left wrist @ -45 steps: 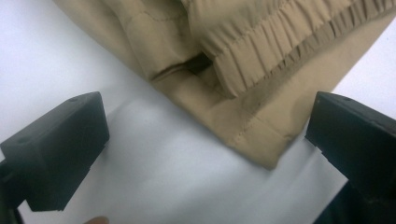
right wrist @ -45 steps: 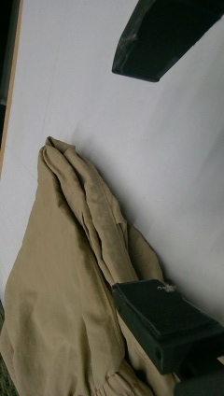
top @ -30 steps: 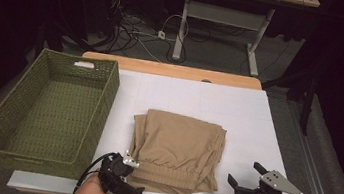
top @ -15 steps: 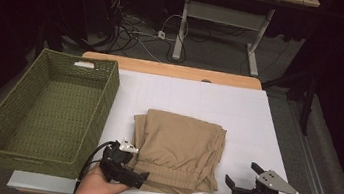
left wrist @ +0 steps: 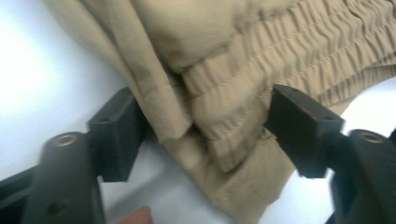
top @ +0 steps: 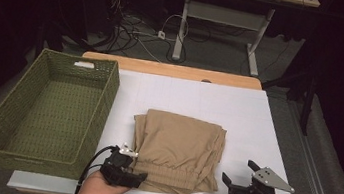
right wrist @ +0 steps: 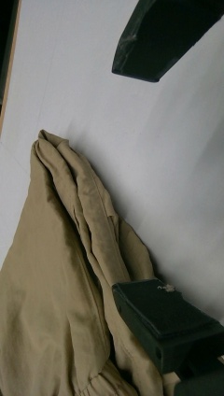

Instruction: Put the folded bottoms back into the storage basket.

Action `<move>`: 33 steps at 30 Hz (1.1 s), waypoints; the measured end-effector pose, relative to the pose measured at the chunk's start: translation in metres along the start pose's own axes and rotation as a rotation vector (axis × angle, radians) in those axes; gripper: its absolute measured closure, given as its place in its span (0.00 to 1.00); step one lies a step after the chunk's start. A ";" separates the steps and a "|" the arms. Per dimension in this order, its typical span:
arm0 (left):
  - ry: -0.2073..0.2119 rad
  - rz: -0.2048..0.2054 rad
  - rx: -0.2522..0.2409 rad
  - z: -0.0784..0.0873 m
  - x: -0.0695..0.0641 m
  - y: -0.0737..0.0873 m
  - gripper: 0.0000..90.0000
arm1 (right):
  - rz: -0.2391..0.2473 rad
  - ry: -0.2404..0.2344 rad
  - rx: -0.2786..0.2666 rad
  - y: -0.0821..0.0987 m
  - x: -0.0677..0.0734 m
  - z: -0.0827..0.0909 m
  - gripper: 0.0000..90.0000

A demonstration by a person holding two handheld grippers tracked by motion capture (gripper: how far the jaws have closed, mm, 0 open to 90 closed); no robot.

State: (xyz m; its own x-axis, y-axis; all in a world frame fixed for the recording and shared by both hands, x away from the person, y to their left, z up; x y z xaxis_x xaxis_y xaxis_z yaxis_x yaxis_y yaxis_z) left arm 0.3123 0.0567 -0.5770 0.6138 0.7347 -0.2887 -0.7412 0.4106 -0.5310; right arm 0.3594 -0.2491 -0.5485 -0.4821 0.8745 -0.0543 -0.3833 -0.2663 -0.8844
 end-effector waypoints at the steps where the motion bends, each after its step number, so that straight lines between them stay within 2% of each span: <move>1: 0.010 -0.003 -0.006 0.000 -0.002 0.000 0.38 | 0.003 0.000 -0.001 0.000 0.001 -0.001 0.01; 4: -0.006 -0.027 -0.028 -0.002 -0.005 0.001 0.43 | 0.003 0.004 0.001 -0.001 0.003 -0.002 0.01; 7: 0.004 -0.034 -0.031 -0.002 -0.008 0.001 0.49 | 0.017 0.000 0.001 -0.001 0.005 -0.001 0.01; 10: -0.003 -0.050 -0.027 -0.001 -0.011 0.003 0.51 | 0.025 -0.001 -0.007 -0.004 0.006 -0.001 0.01; 14: 0.016 -0.063 -0.022 0.000 -0.015 0.008 0.51 | 0.030 -0.015 -0.006 -0.003 0.009 -0.003 0.01; 17: 0.026 -0.060 -0.025 0.002 -0.016 0.011 0.51 | 0.027 -0.023 -0.009 -0.004 0.009 -0.004 0.01; 21: 0.039 -0.035 -0.025 0.002 -0.016 0.009 0.51 | 0.025 -0.031 -0.010 -0.005 0.010 -0.008 0.01; 26: 0.069 -0.033 -0.024 0.000 -0.017 0.006 0.38 | 0.019 -0.034 -0.010 -0.005 0.010 -0.009 0.01; 29: 0.034 -0.025 -0.021 -0.002 -0.013 0.004 0.23 | 0.018 -0.033 -0.010 -0.005 0.009 -0.008 0.01; 33: 0.056 0.013 -0.033 -0.003 -0.009 -0.001 0.27 | 0.015 -0.028 -0.005 -0.005 0.009 -0.009 0.01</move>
State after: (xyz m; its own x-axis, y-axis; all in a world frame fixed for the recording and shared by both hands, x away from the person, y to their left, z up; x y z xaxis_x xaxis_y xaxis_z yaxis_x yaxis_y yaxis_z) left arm 0.3081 0.0483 -0.5765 0.6192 0.7079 -0.3397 -0.7405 0.3827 -0.5524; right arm 0.3641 -0.2364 -0.5490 -0.5097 0.8586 -0.0543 -0.3723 -0.2770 -0.8858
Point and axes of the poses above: each handheld gripper's, and its own axes: z roughly backward along the jaws, y roughly out of its underside, x roughly to its left, the point moved 10 cm from there along -z, roughly forward along the jaws, and after that the axes turned 3 degrees about y, right-handed, at the moved point
